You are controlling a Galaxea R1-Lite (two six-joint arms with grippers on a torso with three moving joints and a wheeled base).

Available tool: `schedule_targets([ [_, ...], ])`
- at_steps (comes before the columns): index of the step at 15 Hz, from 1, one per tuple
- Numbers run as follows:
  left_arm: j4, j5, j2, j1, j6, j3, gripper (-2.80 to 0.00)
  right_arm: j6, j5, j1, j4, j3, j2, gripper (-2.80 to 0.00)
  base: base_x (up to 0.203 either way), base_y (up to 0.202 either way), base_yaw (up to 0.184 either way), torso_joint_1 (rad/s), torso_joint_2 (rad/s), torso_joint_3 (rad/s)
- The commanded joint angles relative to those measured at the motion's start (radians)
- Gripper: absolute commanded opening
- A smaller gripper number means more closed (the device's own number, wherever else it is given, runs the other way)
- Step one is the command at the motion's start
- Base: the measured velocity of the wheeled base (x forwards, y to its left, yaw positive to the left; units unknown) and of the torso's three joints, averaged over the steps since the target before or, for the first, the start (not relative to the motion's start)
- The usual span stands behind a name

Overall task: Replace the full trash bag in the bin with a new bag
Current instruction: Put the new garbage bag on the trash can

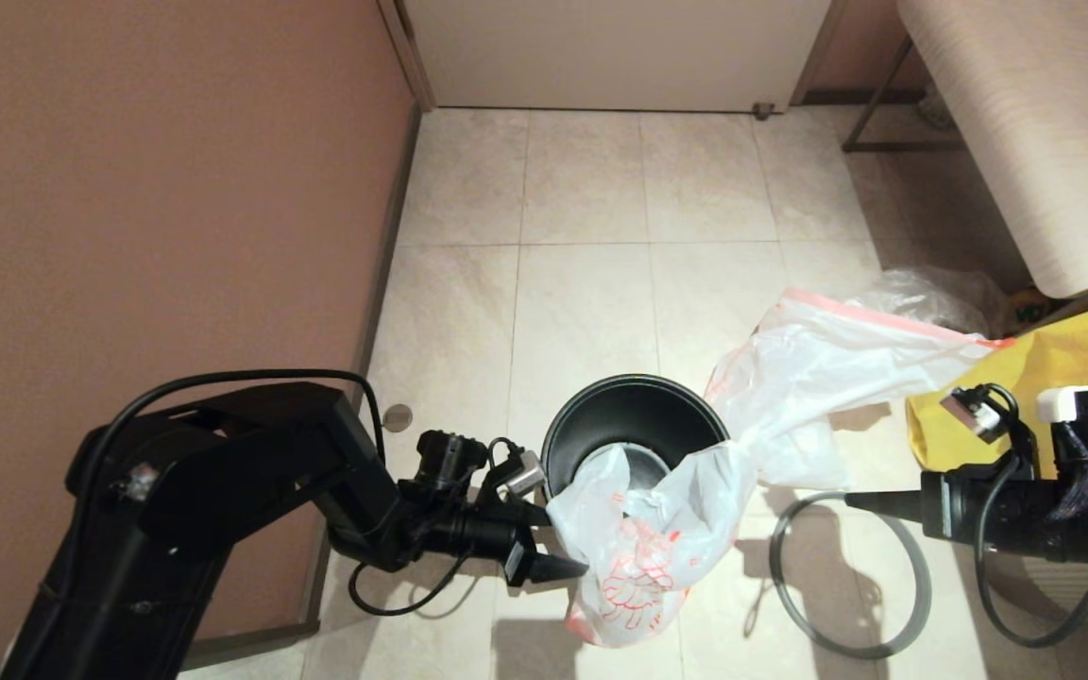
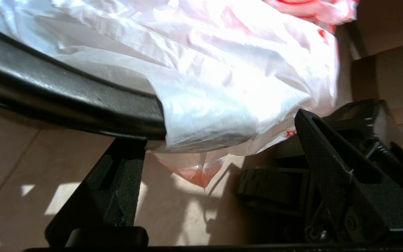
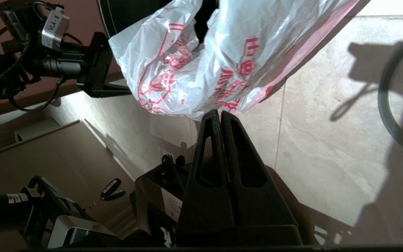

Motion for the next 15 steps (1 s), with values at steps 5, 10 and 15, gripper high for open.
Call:
schedule_targets([
  [5,-0.006,-0.052,-0.018,-0.007,0.005,0.047,0.00,0.001,0.023,-0.011,-0.053,0.007,0.052,-2.80,0.000,0.000,0.000,0.000,0.00,0.000],
  [10,-0.003,-0.066,-0.028,-0.027,0.008,0.067,0.00,0.000,0.023,-0.012,-0.054,0.007,0.057,-2.80,0.000,0.000,0.000,0.000,0.00,0.000],
  [15,-0.006,-0.067,-0.016,-0.038,0.008,0.061,-2.80,0.001,0.023,-0.015,-0.054,0.005,0.058,-2.80,0.000,0.000,0.000,0.000,0.00,0.000],
])
